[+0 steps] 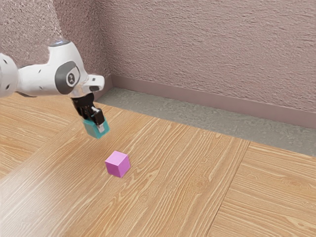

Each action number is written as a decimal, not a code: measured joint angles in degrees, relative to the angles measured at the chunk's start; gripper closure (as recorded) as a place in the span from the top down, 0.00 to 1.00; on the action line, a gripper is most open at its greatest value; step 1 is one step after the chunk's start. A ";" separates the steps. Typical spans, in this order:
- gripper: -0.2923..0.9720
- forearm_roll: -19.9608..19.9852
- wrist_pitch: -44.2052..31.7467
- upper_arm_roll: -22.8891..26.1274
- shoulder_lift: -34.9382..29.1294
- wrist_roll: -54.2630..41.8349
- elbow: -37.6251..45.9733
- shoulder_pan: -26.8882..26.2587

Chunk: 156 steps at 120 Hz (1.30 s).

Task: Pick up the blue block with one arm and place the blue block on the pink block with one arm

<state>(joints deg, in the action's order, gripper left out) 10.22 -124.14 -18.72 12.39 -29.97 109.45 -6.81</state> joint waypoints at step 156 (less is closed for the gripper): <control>0.66 0.04 0.32 -14.59 2.87 27.77 5.74 -25.35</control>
<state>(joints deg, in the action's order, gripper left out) 10.26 -123.82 -33.31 15.26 -2.19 115.19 -32.16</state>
